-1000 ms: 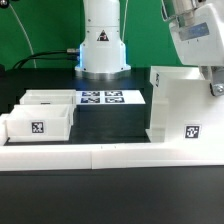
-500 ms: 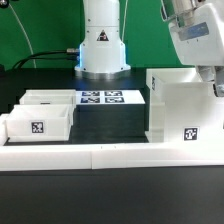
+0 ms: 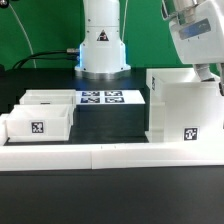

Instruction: Assemble drawer

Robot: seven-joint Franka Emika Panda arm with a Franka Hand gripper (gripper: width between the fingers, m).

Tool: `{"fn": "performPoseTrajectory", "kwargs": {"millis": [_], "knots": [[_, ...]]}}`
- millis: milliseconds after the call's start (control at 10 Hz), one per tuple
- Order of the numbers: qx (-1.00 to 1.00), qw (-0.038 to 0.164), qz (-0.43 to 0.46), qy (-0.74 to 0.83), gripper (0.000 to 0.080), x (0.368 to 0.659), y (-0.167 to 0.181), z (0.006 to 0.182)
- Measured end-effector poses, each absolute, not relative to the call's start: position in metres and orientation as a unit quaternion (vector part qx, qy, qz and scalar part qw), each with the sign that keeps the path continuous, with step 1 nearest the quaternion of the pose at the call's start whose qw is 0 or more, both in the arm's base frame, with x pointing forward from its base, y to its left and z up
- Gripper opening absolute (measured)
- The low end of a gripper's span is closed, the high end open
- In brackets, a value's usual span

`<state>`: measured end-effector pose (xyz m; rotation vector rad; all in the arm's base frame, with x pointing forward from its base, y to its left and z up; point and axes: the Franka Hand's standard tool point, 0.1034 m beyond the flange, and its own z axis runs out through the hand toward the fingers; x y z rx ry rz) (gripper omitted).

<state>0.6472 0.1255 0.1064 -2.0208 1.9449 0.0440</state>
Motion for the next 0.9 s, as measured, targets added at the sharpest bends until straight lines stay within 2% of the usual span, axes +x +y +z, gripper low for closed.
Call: {"fn": "performPoseTrajectory", "kwargs": {"millis": [300,500,600,900], "knots": [[-0.771,0.163,0.006,0.616,0.0649,0.620,0.110,0.128],[-0.775,0.170,-0.002,0.608,0.0649,0.602,0.095,0.145],[-0.764,0.176,-0.003,0.620,0.0649,0.595,0.091,0.149],[-0.816,0.172,-0.013,0.552,0.0649,0.595,0.093,0.144]]}}
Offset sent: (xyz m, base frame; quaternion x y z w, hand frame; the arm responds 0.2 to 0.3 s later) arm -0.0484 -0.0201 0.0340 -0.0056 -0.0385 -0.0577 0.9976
